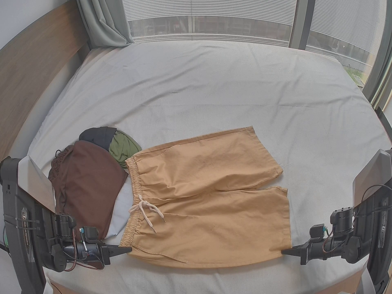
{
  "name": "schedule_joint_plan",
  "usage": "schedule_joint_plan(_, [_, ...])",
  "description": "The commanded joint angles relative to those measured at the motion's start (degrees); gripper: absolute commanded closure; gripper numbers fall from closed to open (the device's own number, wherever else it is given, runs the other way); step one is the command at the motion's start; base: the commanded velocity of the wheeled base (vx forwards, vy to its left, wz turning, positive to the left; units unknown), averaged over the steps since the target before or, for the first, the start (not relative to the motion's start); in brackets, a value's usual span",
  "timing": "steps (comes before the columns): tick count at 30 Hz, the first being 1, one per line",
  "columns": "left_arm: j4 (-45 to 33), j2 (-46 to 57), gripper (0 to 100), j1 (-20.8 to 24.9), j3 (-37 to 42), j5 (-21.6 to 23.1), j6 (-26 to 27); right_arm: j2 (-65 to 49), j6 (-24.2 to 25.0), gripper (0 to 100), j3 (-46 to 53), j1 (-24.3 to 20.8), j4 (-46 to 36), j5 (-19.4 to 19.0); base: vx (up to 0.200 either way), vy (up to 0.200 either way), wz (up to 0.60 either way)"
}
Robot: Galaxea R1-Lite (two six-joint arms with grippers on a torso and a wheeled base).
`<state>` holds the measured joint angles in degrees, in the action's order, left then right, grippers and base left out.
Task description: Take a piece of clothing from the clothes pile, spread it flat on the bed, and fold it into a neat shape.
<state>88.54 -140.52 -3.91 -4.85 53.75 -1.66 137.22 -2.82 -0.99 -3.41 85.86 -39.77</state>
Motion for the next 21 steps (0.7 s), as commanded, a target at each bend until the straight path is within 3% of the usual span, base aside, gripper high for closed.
schedule_joint_plan(1, [0.1,0.2,100,0.4,-0.8,0.0,-0.2,-0.7,1.7,100,0.7,-0.1,2.6,-0.1,0.0,0.0,0.0])
schedule_joint_plan(6, [0.1,1.3,100,0.7,-3.3,0.0,-1.0,-5.0,4.8,100,0.5,-0.8,2.6,-0.6,0.0,0.0,0.0])
schedule_joint_plan(15, [0.1,10.5,100,2.3,-5.8,0.1,-15.9,-9.7,9.9,100,-0.7,-1.0,2.6,-2.9,0.0,0.0,0.0])
schedule_joint_plan(21, [0.1,11.6,100,3.4,-6.3,0.0,-16.9,-10.8,10.9,100,-1.2,-1.0,2.6,-2.9,0.0,0.0,0.0])
